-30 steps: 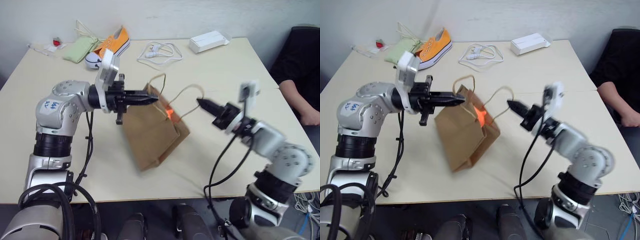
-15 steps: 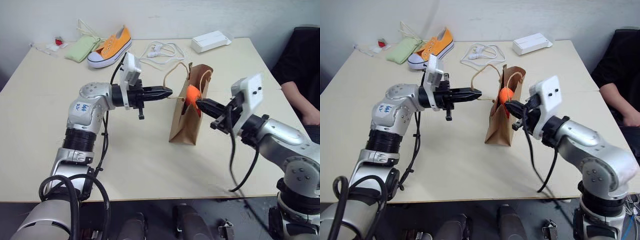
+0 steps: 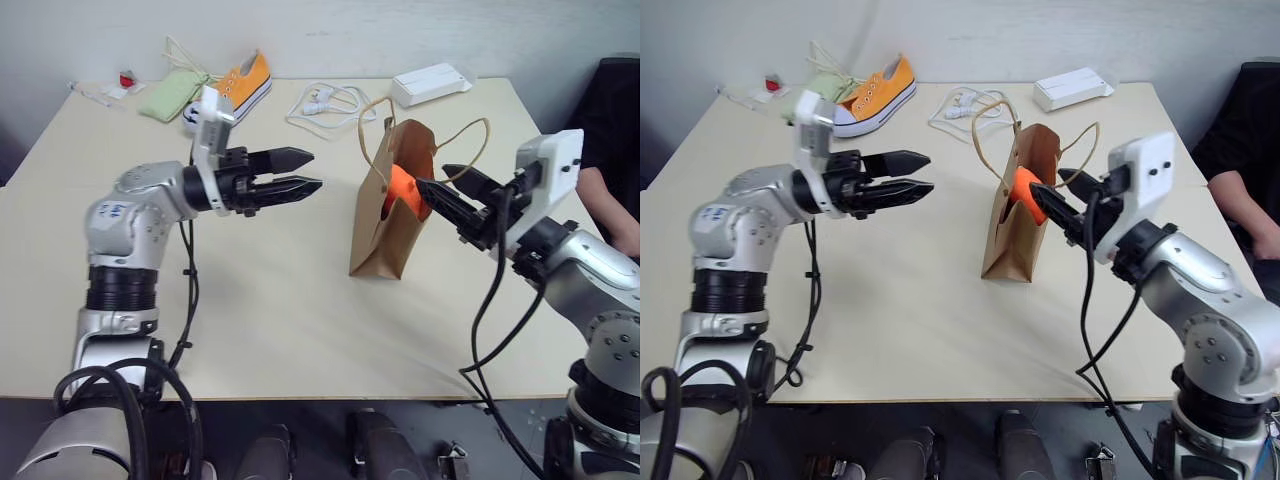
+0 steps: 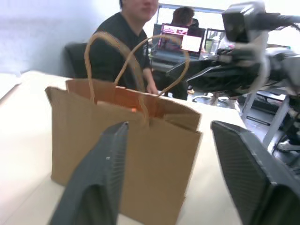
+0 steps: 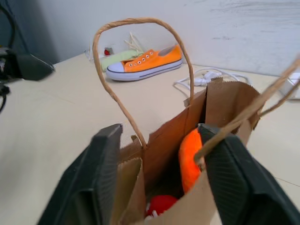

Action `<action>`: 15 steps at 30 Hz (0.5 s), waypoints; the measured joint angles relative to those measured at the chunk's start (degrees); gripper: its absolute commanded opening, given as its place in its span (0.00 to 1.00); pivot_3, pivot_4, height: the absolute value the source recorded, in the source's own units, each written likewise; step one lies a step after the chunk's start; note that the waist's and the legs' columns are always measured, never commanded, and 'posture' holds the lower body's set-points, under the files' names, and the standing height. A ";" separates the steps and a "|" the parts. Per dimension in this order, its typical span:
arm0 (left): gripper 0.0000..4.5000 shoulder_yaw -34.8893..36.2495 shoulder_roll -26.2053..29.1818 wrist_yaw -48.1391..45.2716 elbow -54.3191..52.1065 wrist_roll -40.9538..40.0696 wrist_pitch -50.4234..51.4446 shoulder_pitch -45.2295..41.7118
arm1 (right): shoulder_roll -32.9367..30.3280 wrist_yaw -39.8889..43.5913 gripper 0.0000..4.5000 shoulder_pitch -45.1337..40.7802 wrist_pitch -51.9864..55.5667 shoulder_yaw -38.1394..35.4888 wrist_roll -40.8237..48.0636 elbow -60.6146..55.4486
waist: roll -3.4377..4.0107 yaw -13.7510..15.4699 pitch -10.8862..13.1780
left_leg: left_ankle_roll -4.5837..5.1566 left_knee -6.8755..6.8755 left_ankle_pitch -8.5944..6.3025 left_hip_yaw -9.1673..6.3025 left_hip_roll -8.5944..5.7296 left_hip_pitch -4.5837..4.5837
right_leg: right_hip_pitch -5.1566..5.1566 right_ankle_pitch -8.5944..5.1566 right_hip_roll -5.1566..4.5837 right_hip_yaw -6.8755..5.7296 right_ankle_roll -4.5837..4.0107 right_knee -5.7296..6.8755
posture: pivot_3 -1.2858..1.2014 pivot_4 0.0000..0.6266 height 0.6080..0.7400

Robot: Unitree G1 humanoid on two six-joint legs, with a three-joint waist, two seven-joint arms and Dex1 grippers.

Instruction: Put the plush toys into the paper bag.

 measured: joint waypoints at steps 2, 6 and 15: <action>0.98 -0.68 0.79 -0.41 -3.22 -0.23 0.76 4.21 | -2.63 1.37 0.66 2.92 0.58 -3.19 3.80 -0.60 | 0.00 0.14 0.00 | 0.01 0.04 -0.01 0.00 0.00 0.00 | 0.03 0.00 -0.01 0.00 0.00 -0.02 | 0.52 0.24 1.00; 0.98 -4.14 -1.23 2.82 -8.02 2.07 -1.58 10.26 | -9.95 7.75 0.66 12.08 0.71 -9.03 7.98 -1.76 | -0.02 1.30 0.01 | 0.10 0.09 -0.04 -0.01 0.00 0.06 | 0.24 0.02 -0.01 -0.02 0.03 -0.36 | 0.52 0.24 1.00; 1.00 -10.89 -11.92 10.38 -4.97 10.01 -11.56 9.74 | -11.82 13.98 0.01 13.84 -14.78 13.04 -16.77 7.37 | -0.07 1.38 0.03 | 0.18 0.12 -0.07 0.09 0.01 0.36 | 0.51 0.12 0.09 0.04 0.10 -0.45 | 0.52 0.24 1.00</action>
